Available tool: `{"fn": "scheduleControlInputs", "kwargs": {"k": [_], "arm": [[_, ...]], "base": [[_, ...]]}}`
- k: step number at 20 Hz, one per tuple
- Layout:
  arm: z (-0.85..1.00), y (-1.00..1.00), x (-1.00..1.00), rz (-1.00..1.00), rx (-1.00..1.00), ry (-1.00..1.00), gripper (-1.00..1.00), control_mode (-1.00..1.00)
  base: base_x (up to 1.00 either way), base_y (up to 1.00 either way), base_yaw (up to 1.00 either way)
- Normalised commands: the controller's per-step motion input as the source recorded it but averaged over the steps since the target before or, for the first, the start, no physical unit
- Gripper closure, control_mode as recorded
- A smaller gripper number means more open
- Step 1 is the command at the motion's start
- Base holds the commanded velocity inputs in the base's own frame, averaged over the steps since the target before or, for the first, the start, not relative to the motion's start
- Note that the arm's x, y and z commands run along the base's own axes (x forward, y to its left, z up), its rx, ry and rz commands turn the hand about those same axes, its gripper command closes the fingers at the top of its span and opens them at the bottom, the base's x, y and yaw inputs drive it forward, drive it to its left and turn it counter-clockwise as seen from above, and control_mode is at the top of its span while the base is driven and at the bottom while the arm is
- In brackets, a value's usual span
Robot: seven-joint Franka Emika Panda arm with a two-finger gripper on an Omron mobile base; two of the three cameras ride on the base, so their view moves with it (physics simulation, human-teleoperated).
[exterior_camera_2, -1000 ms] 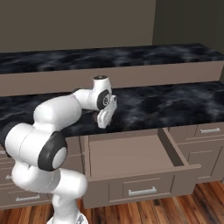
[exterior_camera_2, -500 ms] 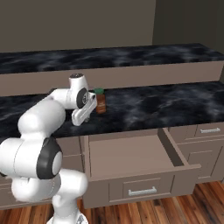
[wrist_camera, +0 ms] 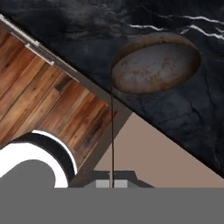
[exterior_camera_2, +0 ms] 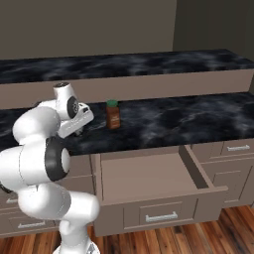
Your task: Pick the ladle from the drawer and place it on the counter.
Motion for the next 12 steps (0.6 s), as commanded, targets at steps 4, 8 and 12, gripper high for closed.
{"fn": "scheduleControlInputs", "kwargs": {"k": [4, 8, 12], "arm": [[-0.17, 0.53, 0.69, -0.25, 0.0, -0.03, 1.0, -1.0], [-0.45, 0.34, 0.77, -0.27, 0.0, -0.04, 1.0, -1.0], [-0.53, 0.2, 0.79, -0.15, 0.0, -0.02, 1.0, -1.0]], "base": [[0.0, 0.0, 0.0], [0.0, 0.0, 0.0], [0.0, 0.0, 0.0]]}}
